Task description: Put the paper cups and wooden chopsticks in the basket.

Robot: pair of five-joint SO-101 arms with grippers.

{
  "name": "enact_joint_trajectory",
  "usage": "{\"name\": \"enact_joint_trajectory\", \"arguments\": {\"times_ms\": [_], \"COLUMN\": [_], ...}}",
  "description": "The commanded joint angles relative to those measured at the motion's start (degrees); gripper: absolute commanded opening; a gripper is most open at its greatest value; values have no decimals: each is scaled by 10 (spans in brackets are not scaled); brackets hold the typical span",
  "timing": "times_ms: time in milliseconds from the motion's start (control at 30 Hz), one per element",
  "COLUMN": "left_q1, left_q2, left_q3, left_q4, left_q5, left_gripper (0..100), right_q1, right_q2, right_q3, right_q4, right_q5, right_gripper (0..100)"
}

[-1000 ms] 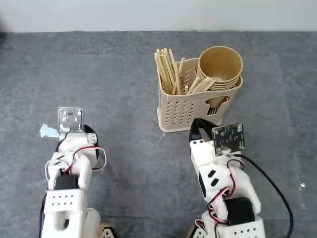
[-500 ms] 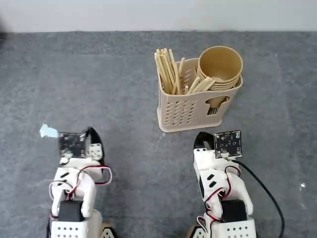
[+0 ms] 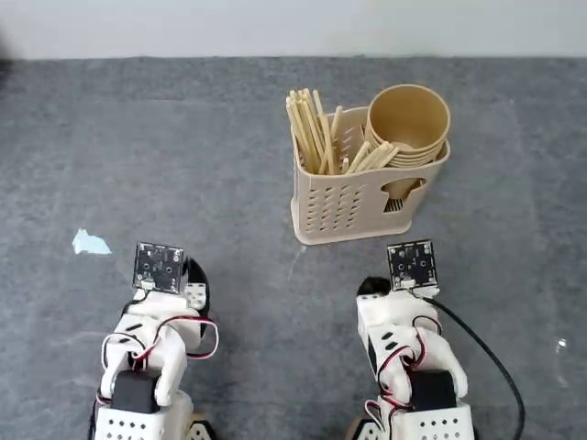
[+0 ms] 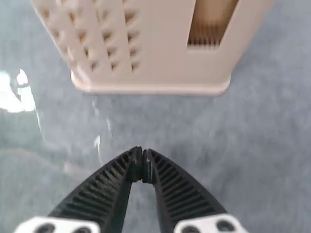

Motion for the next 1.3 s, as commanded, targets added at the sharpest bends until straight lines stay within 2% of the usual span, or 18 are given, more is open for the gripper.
{"name": "enact_joint_trajectory", "arguments": {"times_ms": [0,167,333,500,1267], "left_q1": [4,4,3,1,3], "left_q2": [-5,-5,-4,-6,-7], "left_q3": [-5,-5,-5,-5,-6], "left_q4": [25,83,93,171,171], "left_q5": [7,7,7,11,11], "left_gripper": [13,13,13,13,13], "right_q1": [6,6,6,6,5], "right_q2": [-9,-9,-9,-9,-9], "right_q3": [9,9,9,9,9], "right_q4": [51,107,167,167,167], "right_q5": [-4,-3,-3,-3,-3], "right_gripper": [15,12,11,11,13]}}
